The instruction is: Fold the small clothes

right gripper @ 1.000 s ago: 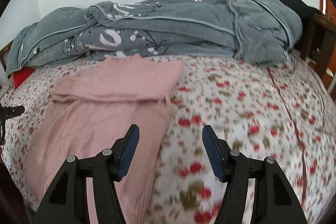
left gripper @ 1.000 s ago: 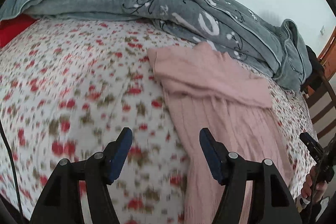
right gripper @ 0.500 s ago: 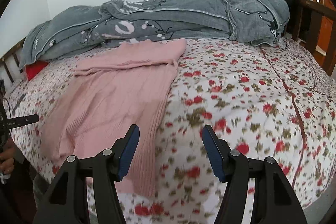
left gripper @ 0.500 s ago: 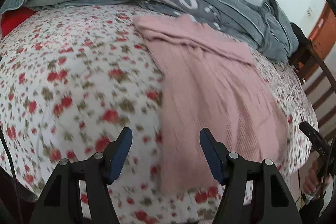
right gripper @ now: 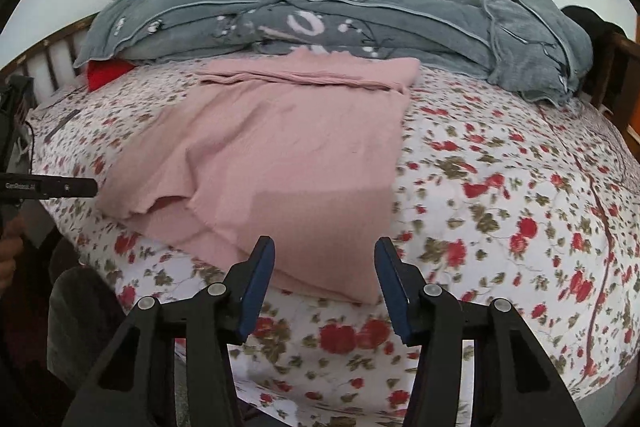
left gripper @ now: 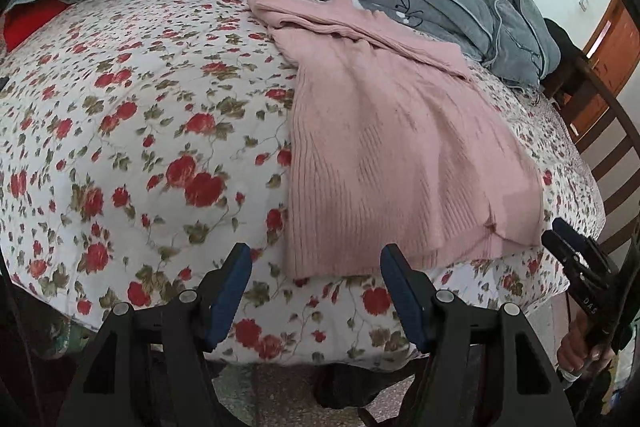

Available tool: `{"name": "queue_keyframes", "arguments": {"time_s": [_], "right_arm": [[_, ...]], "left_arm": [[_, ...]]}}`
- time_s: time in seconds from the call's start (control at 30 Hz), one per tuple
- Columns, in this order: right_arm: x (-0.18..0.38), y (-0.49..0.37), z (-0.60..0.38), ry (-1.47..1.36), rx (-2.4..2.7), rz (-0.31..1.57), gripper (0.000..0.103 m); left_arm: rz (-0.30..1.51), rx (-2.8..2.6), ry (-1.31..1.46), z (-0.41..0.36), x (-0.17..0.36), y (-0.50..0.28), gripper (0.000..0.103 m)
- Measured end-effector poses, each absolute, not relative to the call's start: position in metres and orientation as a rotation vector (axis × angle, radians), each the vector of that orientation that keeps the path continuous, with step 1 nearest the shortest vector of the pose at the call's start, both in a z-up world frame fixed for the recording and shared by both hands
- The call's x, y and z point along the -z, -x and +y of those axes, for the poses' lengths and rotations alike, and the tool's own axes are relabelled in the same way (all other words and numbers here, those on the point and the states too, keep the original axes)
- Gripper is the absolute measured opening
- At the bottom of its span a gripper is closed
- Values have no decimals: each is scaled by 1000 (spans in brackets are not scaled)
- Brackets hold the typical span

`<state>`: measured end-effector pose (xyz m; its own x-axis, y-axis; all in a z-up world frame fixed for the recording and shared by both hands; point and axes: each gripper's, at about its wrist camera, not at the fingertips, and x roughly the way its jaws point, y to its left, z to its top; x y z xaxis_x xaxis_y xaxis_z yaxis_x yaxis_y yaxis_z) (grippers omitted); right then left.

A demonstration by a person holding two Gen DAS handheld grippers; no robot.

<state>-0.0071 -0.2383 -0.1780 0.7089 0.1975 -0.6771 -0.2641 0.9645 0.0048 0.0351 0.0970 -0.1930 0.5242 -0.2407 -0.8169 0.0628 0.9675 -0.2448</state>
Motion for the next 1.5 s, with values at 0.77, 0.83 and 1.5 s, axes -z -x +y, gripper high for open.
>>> {"name": "queue_keyframes", "arguments": {"time_s": [0.77,0.83,1.5], "right_arm": [[201,9,-218,196,-294,709,44],[205,7,-217,203,-300,718,44],[214,-5,-195,312,-231,713,28]], "left_arm": [[916,277,-106,19,215,-39,65],[901,265,-128,16,217,-39,65],[856,228,68,89,197,-29,8]]}}
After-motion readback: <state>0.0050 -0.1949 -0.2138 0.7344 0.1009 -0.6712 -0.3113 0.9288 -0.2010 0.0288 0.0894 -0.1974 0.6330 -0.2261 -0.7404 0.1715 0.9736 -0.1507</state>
